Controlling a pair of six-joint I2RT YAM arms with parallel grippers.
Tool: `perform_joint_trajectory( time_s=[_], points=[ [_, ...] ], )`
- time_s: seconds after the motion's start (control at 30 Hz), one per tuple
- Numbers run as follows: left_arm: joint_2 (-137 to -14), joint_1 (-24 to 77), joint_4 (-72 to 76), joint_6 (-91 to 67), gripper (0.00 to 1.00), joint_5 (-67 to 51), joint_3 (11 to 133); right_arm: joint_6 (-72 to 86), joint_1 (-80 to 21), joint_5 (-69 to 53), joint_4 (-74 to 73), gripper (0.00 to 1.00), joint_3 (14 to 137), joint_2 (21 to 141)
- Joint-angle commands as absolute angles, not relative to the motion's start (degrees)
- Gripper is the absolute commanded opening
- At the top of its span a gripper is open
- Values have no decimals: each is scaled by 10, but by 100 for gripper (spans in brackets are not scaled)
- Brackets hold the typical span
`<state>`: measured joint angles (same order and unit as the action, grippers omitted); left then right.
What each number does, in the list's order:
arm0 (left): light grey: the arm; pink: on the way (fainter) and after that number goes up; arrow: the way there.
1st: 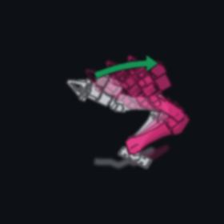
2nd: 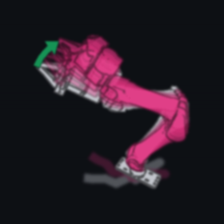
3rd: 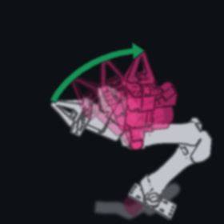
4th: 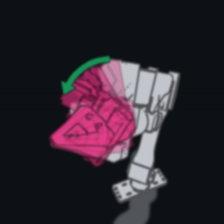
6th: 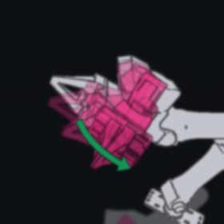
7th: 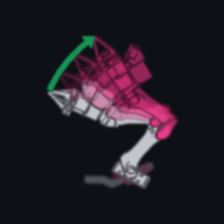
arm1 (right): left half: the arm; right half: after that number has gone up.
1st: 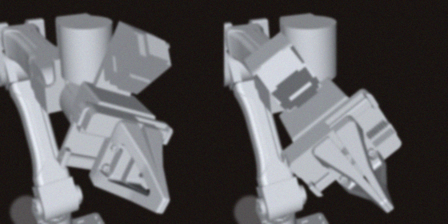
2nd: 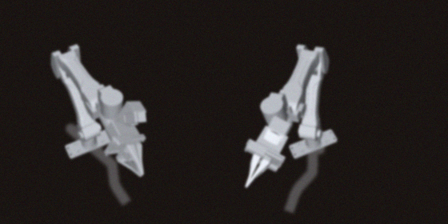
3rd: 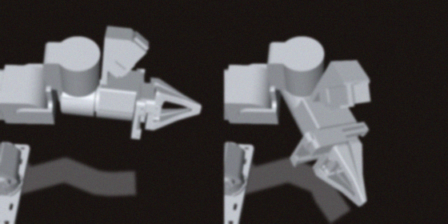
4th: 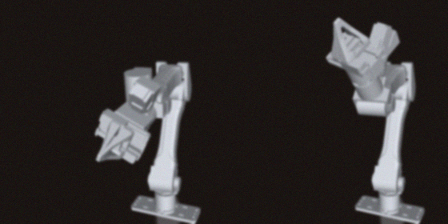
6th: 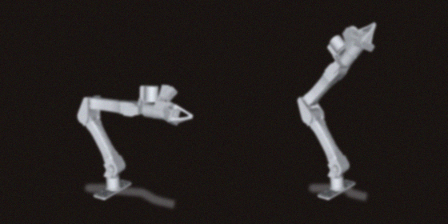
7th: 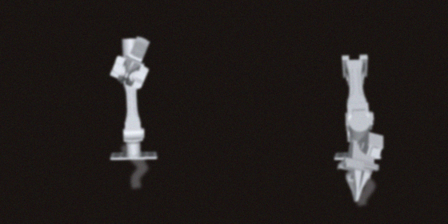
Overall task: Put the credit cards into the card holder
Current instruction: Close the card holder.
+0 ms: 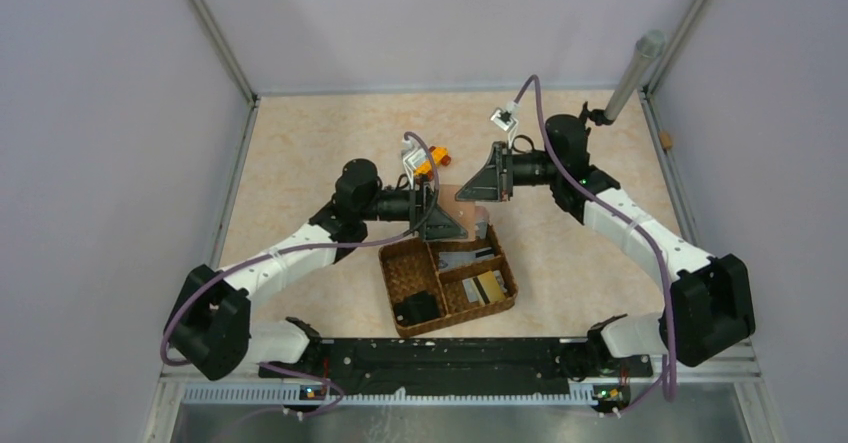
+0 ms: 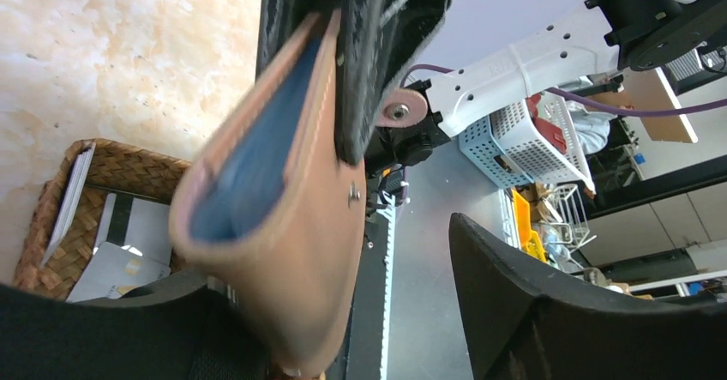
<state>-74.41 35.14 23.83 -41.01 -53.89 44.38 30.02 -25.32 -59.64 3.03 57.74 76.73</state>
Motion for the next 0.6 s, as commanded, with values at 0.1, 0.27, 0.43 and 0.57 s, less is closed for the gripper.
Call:
perform_joint_trajectory(
  time_s=[0.1, 0.27, 0.43, 0.57],
  points=[
    [-709, 330, 321, -451, 52, -549, 414, 316, -237, -610, 83, 0, 577, 735],
    [-709, 330, 327, -457, 30, -549, 404, 329, -233, -616, 102, 0, 573, 733],
    [-707, 329, 324, -453, 0, -533, 403, 298, -229, -579, 41, 7, 585, 727],
    [-702, 329, 218, -409, 0, -452, 419, 225, -229, -457, -80, 55, 604, 697]
  ],
)
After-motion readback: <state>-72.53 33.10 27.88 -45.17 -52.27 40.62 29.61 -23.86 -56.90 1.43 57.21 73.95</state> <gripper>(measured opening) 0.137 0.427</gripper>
